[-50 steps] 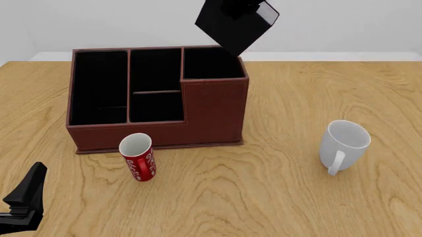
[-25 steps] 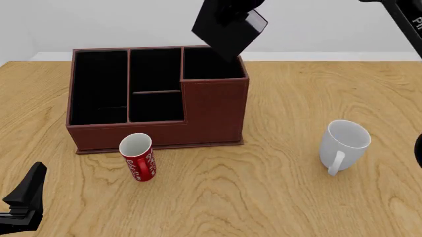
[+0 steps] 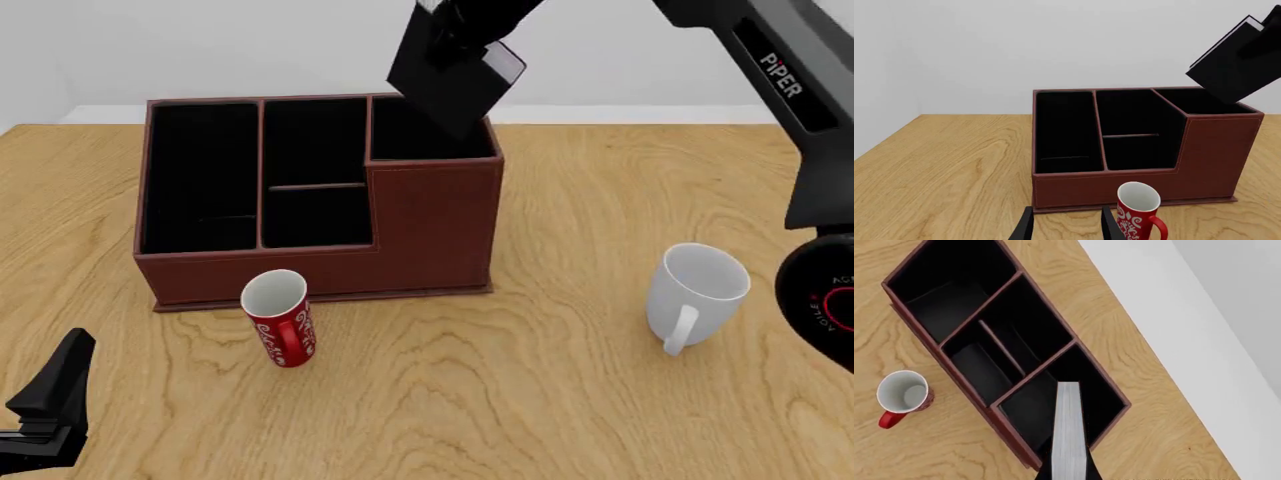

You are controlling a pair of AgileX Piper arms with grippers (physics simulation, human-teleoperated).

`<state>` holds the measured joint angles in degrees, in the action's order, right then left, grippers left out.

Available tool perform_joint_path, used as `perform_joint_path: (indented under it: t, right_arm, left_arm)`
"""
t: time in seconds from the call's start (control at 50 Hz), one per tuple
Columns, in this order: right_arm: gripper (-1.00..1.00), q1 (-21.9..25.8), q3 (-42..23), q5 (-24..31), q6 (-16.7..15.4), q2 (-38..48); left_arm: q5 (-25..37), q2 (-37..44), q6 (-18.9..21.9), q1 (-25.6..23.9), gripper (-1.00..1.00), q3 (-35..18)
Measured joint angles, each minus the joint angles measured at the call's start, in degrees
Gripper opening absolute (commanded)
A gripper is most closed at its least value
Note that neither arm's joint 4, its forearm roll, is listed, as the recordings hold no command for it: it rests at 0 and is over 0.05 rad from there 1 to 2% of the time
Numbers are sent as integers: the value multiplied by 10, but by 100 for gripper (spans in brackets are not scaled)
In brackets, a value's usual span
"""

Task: Pick up the book and place it in the right compartment of the caddy.

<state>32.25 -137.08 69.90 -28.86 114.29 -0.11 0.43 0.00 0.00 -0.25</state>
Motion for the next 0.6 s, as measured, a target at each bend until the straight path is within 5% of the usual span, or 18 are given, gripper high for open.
perform_joint_path:
  t: [0.6]
  right_arm:
    - [-100, -14, -16, 0, 4, 60]
  left_arm:
    - [0, 0, 0, 0, 100, 0]
